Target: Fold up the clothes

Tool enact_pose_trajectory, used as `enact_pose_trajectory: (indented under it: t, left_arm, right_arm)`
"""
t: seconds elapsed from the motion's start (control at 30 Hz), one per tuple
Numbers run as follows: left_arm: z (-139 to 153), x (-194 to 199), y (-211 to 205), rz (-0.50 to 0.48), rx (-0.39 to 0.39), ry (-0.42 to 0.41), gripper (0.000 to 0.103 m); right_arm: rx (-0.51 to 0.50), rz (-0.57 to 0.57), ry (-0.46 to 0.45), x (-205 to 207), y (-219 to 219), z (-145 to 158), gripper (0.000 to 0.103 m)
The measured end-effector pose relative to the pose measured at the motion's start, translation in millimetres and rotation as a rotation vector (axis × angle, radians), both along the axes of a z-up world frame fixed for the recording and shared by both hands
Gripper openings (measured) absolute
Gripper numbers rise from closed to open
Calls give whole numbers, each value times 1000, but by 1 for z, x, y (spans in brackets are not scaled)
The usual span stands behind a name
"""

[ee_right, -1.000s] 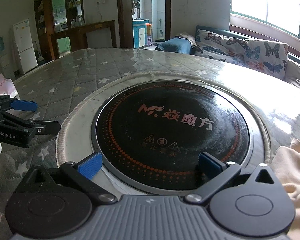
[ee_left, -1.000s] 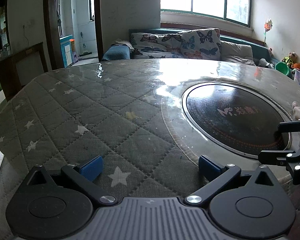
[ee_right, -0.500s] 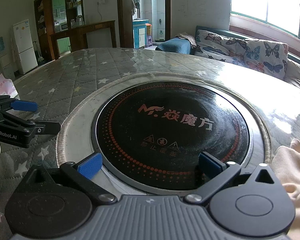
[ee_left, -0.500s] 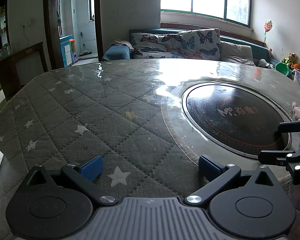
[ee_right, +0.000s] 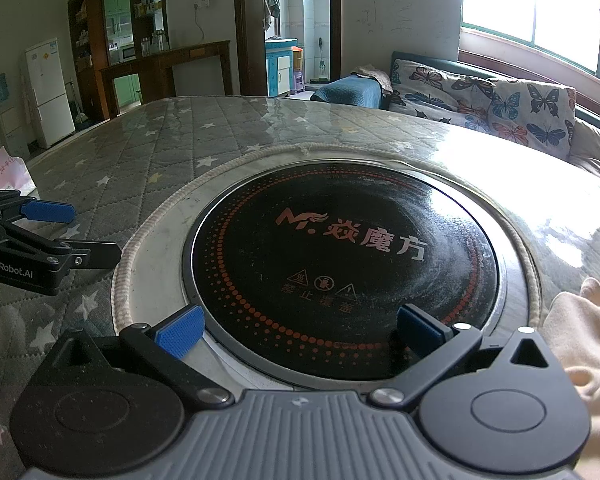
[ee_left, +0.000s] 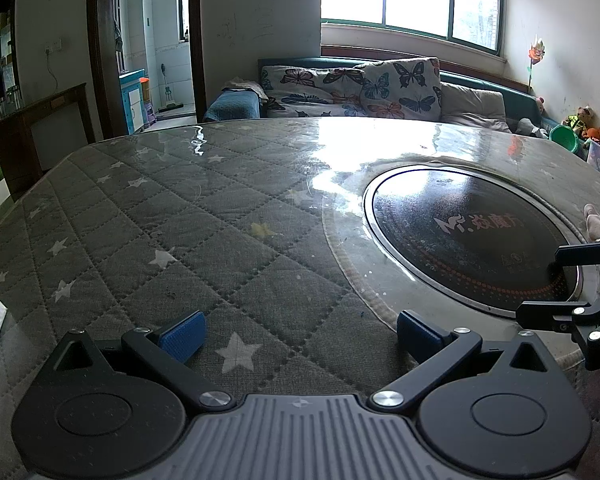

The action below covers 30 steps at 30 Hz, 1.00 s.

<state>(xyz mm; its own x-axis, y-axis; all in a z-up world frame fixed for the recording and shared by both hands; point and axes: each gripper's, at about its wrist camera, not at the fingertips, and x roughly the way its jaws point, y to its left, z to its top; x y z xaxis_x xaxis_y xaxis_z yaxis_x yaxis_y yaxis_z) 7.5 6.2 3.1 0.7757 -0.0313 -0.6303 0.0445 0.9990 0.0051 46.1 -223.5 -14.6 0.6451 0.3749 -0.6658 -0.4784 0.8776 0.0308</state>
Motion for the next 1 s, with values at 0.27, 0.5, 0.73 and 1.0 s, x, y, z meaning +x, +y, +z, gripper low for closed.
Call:
enact_pose_trajectory:
  t: [0.27,0.5,0.73,1.0]
  left_arm:
    - [-1,0,0,0,0,0,103]
    - [-2,1,2,-1,0,-1,103]
    - [-2,1,2,-1,0,-1,103]
    - [-2,1,3,-1,0,-1,103]
  right_arm:
    - [0,0,0,0,0,0,103]
    - [0,0,0,0,0,0,103]
    - [0,0,0,0,0,-1,103]
    - [0,0,0,0,0,-1,103]
